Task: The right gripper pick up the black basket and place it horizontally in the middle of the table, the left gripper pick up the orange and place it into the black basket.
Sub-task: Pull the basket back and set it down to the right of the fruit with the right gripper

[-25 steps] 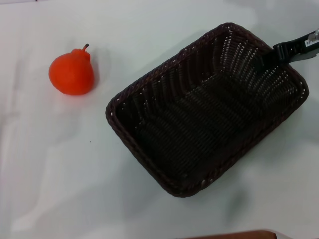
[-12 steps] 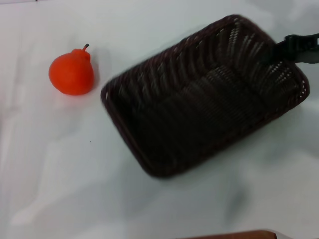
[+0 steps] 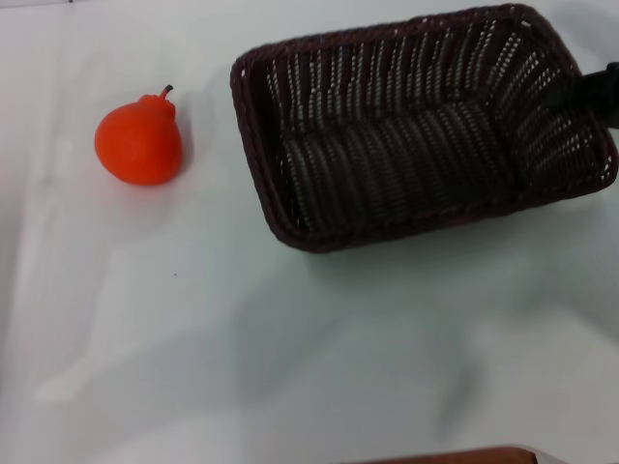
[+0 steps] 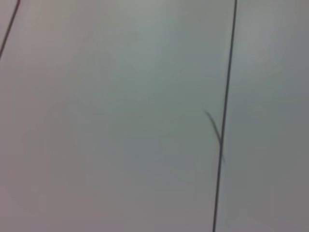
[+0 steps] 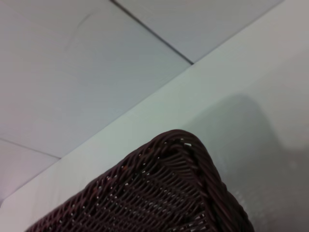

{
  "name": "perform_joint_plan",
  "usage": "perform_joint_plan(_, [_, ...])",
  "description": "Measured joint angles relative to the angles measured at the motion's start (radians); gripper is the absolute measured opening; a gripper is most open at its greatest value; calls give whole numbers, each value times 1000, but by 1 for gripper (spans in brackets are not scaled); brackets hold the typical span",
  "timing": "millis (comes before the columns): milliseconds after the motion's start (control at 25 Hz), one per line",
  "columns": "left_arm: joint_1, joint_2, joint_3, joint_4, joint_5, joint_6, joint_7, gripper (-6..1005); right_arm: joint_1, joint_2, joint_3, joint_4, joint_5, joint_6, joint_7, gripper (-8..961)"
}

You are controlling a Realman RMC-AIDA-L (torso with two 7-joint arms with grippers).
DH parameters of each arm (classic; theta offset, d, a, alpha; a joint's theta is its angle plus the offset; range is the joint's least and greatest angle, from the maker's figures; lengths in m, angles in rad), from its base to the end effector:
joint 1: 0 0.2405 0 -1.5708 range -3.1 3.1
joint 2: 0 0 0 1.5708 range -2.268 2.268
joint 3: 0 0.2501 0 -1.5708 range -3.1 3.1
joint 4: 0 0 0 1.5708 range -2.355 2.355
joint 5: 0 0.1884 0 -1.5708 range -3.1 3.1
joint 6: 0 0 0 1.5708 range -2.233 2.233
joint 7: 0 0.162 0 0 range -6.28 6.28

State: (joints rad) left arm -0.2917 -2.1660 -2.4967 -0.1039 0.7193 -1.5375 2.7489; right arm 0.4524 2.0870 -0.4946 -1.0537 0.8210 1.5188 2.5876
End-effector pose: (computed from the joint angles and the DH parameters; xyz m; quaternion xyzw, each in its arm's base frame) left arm -0.3184 0.2733 0.0397 -0.5951 -0.2206 -0.4155 0.6517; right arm 0.2976 0.3220 0.0621 -0.6840 -0.6684 -0.2020 0.2110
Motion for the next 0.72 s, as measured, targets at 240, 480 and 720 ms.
perform_joint_plan(240, [-17, 0, 2, -2, 1, 0, 0, 851, -3, 1, 0, 87, 22, -61, -16, 217])
perform_joint_plan(480, [-19, 0, 2, -2, 2, -2, 0, 847, -4, -4, 9, 127, 55, -72, -19, 221])
perform_joint_plan(720, [-20, -2, 3, -2, 2, -6, 0, 843, 3, -4, 11, 150, 58, -61, -20, 225])
